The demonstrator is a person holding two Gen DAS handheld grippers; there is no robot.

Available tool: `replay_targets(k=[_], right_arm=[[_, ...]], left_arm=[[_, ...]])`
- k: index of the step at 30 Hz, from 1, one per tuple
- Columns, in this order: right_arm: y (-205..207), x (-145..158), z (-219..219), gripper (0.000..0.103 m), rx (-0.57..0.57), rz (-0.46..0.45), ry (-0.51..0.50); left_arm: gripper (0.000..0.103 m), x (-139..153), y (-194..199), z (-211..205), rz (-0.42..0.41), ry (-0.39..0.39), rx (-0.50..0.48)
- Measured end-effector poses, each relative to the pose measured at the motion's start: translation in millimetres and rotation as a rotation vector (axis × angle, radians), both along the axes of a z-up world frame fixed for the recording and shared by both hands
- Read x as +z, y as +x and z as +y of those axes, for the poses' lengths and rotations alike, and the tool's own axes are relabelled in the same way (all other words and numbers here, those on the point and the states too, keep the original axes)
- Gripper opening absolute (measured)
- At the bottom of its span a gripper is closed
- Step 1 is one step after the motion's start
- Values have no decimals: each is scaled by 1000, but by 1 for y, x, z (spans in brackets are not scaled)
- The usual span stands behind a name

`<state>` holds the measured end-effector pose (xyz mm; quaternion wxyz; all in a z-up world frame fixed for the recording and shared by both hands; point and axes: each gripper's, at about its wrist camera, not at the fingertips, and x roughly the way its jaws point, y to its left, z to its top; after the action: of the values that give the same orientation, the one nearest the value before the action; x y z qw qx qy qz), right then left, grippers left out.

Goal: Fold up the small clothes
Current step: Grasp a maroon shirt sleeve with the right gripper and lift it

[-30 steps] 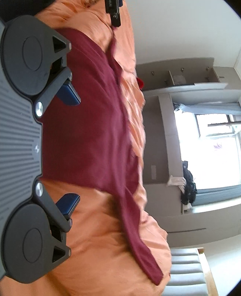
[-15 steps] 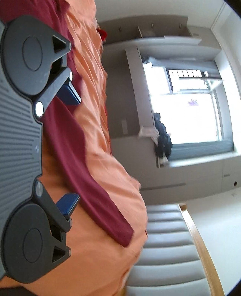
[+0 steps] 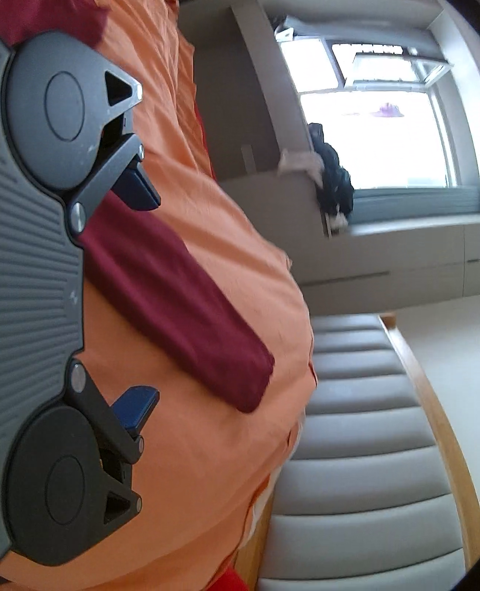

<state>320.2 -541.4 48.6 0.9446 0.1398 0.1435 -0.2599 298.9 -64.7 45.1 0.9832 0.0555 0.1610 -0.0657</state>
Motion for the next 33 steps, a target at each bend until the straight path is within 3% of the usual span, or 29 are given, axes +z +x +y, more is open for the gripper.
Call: replay_targets(k=[2,5,7,10,12,13,15,19,23,28,33], right_arm=[[6,0,-12,103,-8,3,5],[12,-1,-24,102,-27,-63,49],[18,1,-30,95,-40,-88,68],[27,3,-37,75,-111,-86,58],[32,1,-36,50,-163,-57,26],[34,0,-33,42,-183,-40,6],[36,0,-28,13,-191,-27,-20],[29,11,-11,9,-183,-50,-73],[20,41,30,9,-131,-82,-247],[7,80,108,9,33,-160,-477],[-4,102,195,9,231,-215,-624]], left_arm=[[103,-1,-2,0,1,0,0],[103,-4,0,-3,13,19,-6],[103,-7,1,-5,14,32,-8],[103,-9,1,-7,14,41,-5],[103,-11,0,-7,16,43,-3],[103,-11,0,-8,17,43,-3],[103,-12,2,-7,22,38,-3],[103,-11,4,-3,35,9,-2],[103,-9,4,2,40,-26,8],[103,0,-1,11,21,-81,16],[103,12,-7,28,10,-158,51]])
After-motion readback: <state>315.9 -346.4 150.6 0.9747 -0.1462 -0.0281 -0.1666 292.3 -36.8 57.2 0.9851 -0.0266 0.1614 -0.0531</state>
